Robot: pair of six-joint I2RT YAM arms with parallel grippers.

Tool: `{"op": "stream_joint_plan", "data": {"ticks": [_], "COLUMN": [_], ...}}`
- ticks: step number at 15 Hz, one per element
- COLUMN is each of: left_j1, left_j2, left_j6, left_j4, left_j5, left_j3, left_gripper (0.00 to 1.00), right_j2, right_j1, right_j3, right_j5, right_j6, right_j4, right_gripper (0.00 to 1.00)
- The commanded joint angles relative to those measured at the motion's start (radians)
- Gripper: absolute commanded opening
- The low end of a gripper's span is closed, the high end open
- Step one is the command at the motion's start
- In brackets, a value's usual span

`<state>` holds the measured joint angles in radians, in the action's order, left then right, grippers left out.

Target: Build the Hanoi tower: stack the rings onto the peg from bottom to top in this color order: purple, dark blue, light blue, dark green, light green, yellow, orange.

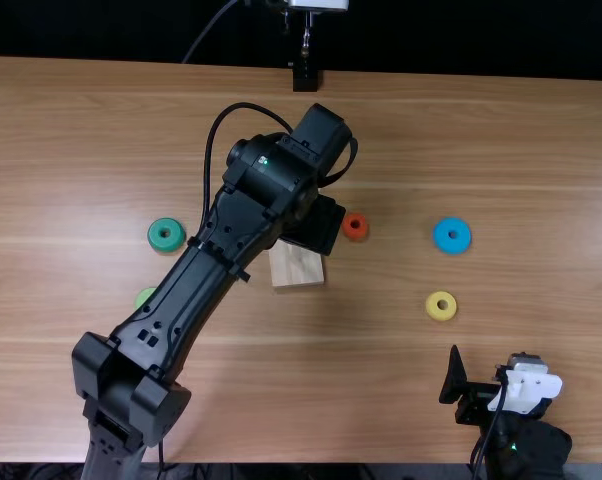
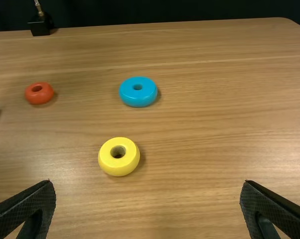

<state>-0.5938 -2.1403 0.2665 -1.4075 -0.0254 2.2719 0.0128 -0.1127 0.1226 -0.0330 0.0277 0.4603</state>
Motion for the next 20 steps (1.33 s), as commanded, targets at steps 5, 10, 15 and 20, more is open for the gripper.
{"op": "stream_joint_plan", "data": {"ticks": [5,10,15,20], "left_j1": [0.009,0.006,0.017,0.141], "left_j2": [-0.018,-0.015,-0.004,0.002], "left_j6": [0.004,0.004,0.004,0.000], "left_j4": [-0.071,-0.089,-0.069,-0.069], "left_j5": [0.007,0.005,0.003,0.003], "left_j3": [0.018,0.037,0.172,0.230], "left_gripper": [1.00,1.00,1.00,1.00], "right_j2": [-0.013,-0.013,-0.013,-0.013], "right_j1": [-0.007,-0.007,-0.007,-0.007], "right_j3": [-0.107,-0.107,-0.109,-0.107], "right_j5": [0.000,0.000,0.000,0.000], "right_j6": [0.000,0.000,0.000,0.000], "right_j4": [0.056,0.056,0.056,0.056], "right_gripper": [1.00,1.00,1.00,1.00]}}
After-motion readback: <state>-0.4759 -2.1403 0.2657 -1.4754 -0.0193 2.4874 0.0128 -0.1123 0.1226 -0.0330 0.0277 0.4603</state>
